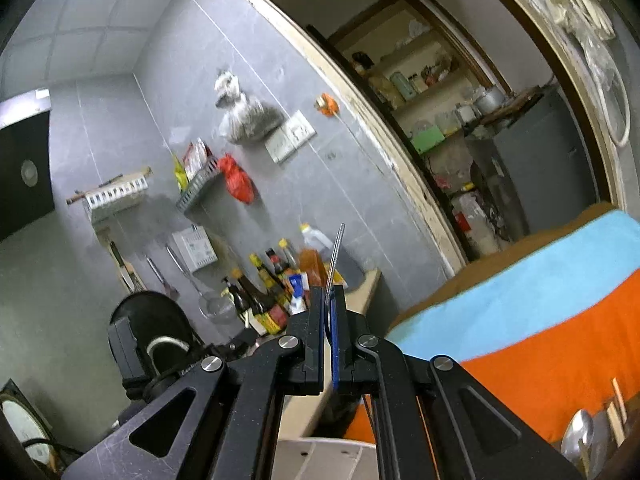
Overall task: Organize utensils
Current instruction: 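Lift both held utensils and carry them toward the white caddy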
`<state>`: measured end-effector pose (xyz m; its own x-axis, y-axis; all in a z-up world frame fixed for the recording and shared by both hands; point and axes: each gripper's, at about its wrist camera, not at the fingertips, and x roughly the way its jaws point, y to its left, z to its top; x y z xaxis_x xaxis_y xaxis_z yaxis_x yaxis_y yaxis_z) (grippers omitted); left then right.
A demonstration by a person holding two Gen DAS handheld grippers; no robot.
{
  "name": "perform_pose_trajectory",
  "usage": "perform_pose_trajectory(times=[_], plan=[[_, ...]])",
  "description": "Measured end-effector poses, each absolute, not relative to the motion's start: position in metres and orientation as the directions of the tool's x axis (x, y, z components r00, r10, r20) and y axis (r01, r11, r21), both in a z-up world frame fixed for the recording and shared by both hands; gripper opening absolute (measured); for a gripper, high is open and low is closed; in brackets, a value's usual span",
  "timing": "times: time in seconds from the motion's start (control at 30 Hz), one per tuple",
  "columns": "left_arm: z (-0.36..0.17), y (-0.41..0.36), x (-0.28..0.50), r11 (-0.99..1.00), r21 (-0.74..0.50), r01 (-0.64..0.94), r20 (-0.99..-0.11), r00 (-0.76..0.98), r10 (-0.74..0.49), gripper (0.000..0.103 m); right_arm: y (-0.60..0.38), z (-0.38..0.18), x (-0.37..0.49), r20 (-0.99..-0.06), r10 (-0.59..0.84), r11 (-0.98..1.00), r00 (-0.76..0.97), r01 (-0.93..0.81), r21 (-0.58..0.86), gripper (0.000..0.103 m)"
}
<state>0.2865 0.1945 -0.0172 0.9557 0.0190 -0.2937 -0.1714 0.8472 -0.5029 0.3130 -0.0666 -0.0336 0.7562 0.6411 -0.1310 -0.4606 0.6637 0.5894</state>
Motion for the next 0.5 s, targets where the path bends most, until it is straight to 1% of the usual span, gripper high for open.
perform_pose_trajectory(times=[0.2, 0.33, 0.5], plan=[[-0.033, 0.189, 0.287, 0.849, -0.500, -0.172, -0.281, 0.959, 0.029, 0.005, -0.057, -0.060, 0.316, -0.187, 0.653, 0.672, 0.734, -0.447, 0.591, 0.003], [-0.030, 0.183, 0.284, 0.872, -0.462, -0.164, -0.262, 0.964, 0.043, 0.005, -0.054, -0.071, 0.316, -0.205, 0.660, 0.674, 0.723, -0.448, 0.588, 0.003], [-0.027, 0.177, 0.279, 0.896, -0.414, -0.161, -0.274, 0.961, 0.046, 0.005, -0.052, -0.074, 0.314, -0.230, 0.663, 0.684, 0.712, -0.452, 0.572, 0.003]])
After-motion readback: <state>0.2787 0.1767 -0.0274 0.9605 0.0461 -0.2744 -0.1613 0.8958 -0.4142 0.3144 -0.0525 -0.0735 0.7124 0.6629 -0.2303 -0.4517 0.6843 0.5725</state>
